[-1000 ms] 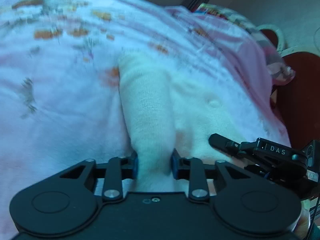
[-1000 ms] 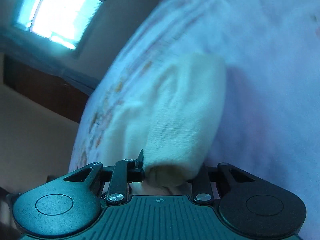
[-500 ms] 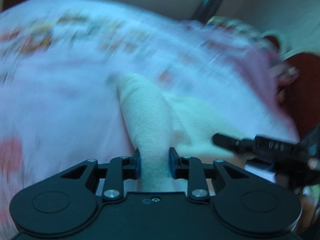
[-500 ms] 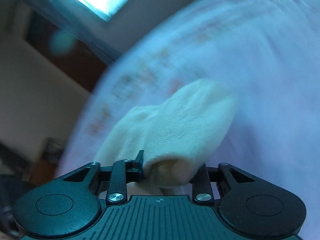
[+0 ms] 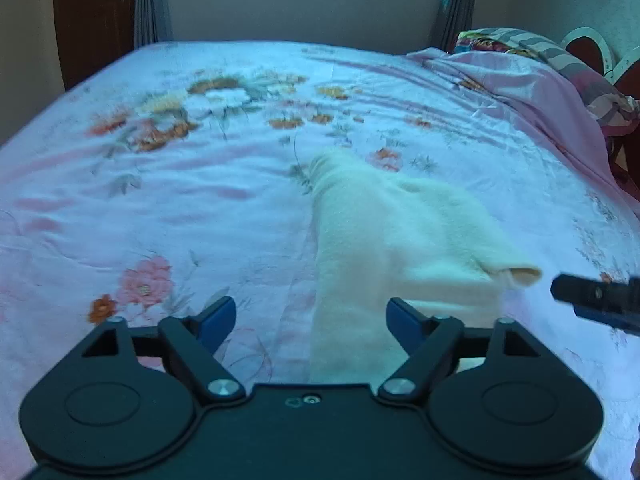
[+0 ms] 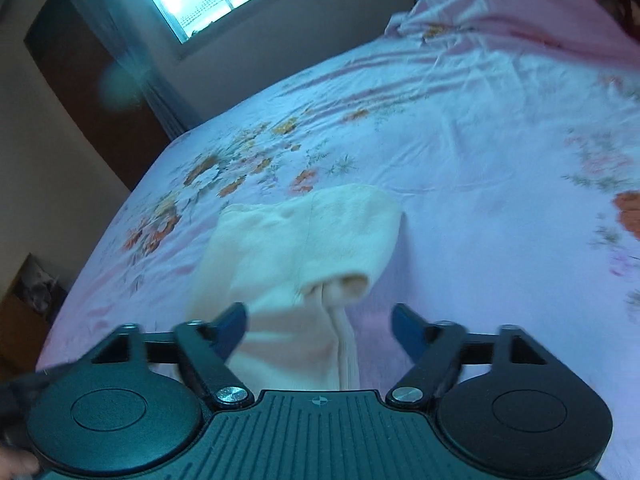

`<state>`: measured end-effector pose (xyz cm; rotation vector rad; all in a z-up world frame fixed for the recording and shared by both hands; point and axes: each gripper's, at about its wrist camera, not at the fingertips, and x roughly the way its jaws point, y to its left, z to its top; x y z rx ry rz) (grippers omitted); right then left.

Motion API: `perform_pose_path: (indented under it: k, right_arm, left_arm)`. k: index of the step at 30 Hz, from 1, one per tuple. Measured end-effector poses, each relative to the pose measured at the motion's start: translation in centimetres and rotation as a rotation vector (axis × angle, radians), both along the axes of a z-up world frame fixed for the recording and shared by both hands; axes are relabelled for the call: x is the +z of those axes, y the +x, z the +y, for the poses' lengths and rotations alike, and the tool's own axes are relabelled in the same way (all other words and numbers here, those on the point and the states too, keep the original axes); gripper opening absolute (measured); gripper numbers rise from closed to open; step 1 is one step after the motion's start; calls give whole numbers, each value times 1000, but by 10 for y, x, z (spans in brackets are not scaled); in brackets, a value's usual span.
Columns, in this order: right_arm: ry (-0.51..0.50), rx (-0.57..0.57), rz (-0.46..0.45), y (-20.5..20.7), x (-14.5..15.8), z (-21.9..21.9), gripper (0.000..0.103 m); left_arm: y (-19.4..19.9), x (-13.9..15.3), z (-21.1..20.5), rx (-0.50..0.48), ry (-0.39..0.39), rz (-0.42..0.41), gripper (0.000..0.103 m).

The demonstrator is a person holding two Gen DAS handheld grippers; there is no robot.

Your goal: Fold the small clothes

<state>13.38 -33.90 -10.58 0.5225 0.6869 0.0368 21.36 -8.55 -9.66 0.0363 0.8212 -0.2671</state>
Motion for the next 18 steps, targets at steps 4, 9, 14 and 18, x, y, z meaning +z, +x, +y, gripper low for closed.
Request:
perform_pose_path:
  k: [4, 9, 14, 18]
  right_arm:
    - [21, 38, 6, -28, 10, 15, 82]
    - [15, 55, 5, -70, 32, 25, 84]
    - [-83, 70, -99, -121, 64, 44, 98]
    - [-146, 19, -156, -156, 78, 55, 99]
  left_arm:
    - [-32, 22, -1, -8, 29, -40, 93]
    - [-77, 49, 2, -5, 64, -107, 101]
    - [-126, 73, 1, -4, 118, -203, 101]
    - [-152, 81, -1, 2, 127, -209, 101]
